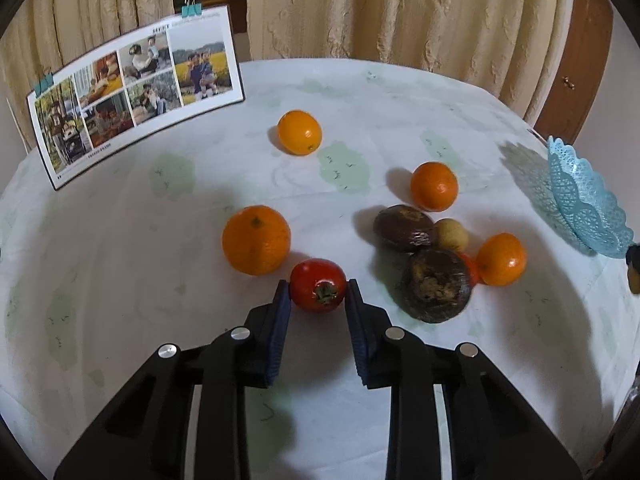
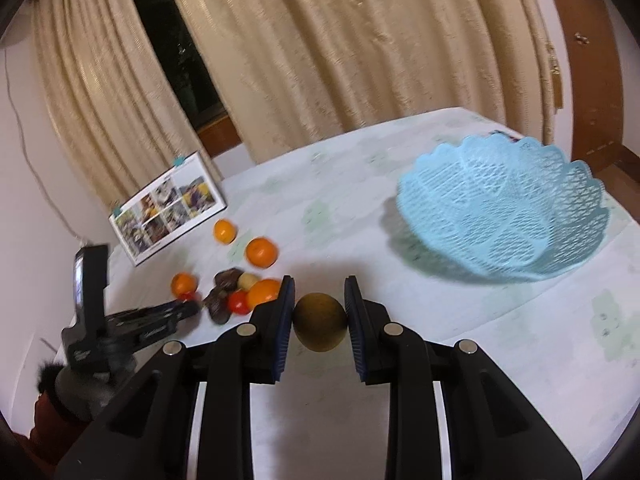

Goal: Organize fruits
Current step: 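Drop the right gripper's fruit into the basket while the left gripper grasps the tomato, then lower the red tomato into the blue basket and open the left gripper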

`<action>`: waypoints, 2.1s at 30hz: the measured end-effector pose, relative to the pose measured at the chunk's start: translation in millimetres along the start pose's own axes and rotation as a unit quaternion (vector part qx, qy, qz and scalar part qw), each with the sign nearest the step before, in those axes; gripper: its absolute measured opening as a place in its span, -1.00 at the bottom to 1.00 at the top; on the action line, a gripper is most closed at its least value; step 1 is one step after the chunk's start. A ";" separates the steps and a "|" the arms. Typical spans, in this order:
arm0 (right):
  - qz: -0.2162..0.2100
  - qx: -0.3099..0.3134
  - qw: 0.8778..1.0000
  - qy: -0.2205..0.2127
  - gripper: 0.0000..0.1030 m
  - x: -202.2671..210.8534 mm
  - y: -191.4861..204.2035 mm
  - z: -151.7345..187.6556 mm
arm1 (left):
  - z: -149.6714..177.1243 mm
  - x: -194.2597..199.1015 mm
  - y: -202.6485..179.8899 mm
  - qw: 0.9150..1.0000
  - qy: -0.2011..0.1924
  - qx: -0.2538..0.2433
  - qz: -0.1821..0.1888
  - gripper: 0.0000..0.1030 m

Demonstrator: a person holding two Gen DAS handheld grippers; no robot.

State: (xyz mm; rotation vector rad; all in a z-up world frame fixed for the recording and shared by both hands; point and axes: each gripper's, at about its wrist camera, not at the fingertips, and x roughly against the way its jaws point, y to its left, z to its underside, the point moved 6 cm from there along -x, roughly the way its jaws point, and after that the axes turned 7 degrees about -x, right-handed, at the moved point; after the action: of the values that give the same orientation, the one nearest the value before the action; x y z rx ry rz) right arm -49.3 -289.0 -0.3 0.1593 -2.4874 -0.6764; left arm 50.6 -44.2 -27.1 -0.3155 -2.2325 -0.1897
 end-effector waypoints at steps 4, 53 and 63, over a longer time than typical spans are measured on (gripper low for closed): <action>0.014 -0.008 1.000 -0.019 -0.49 5.2 -15.9 -14.0 | -8.8 16.4 -6.0 1.000 -0.021 -0.008 -0.003 -0.45; 0.220 -0.109 0.955 -0.164 0.40 47.5 -156.8 -54.9 | -119.6 13.3 -261.8 0.975 -0.093 -0.153 0.131 0.63; 0.214 -0.072 0.962 -0.151 0.50 44.7 -130.5 -53.4 | -121.7 27.4 -210.7 0.983 -0.103 -0.117 0.095 0.65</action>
State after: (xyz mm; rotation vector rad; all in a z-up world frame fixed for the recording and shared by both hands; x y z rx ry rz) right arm -61.9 -436.3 -5.4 -0.5608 -2.6139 -0.7310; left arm 63.1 -270.8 64.6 -0.7005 -2.3703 -0.3311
